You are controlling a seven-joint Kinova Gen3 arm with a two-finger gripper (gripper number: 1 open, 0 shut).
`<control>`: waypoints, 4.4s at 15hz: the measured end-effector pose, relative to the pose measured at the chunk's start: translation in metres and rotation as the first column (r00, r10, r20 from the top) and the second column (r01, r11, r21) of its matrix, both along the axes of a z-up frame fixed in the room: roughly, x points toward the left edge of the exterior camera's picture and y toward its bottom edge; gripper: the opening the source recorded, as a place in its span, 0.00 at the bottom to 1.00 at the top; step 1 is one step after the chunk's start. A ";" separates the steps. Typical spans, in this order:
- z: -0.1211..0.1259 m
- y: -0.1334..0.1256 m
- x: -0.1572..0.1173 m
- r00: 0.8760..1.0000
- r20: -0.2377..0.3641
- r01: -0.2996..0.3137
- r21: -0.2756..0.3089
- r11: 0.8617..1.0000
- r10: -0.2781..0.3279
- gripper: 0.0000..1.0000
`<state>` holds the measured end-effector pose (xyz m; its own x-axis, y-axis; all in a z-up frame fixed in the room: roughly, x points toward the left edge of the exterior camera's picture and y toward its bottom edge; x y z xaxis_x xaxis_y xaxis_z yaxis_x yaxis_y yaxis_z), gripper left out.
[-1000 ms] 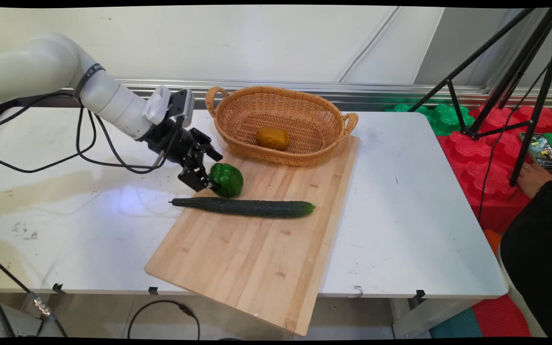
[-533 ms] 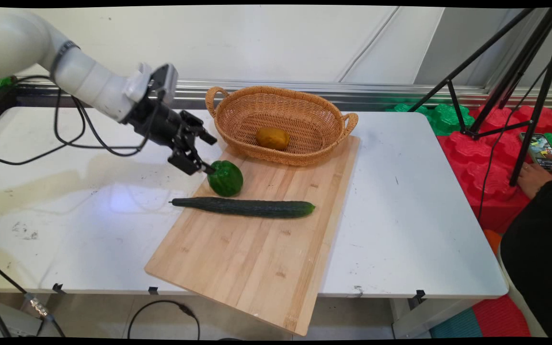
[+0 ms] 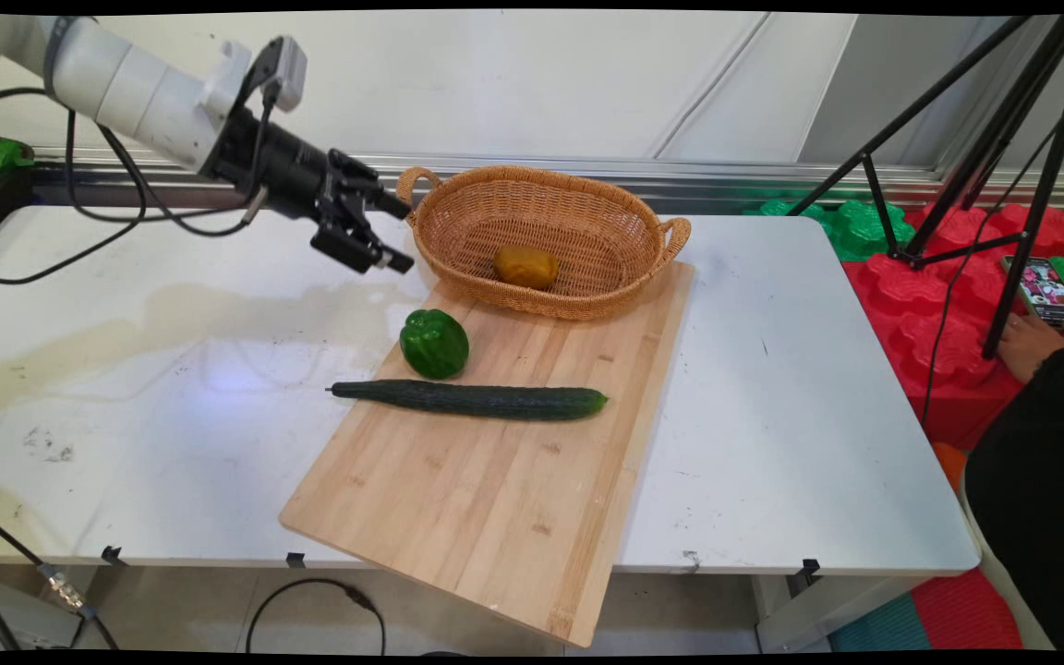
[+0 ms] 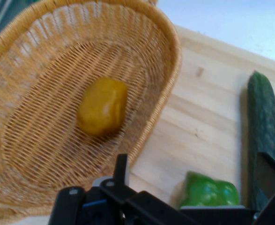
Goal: Pick up the potato from the vegetable basket, then place the picked object on the cutting board
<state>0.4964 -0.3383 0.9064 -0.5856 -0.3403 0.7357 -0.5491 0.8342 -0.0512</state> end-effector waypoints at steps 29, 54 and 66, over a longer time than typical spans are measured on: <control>-0.074 -0.169 -0.077 0.986 0.155 0.060 0.026 0.998 -0.064 1.00; -0.097 -0.207 -0.094 0.975 0.170 0.129 0.093 0.987 -0.144 0.00; -0.073 -0.193 -0.073 0.992 0.102 0.072 0.057 0.996 -0.078 0.00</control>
<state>0.4237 -0.5309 0.8336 -0.6833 -0.3292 0.6517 -0.4788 0.8759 -0.0595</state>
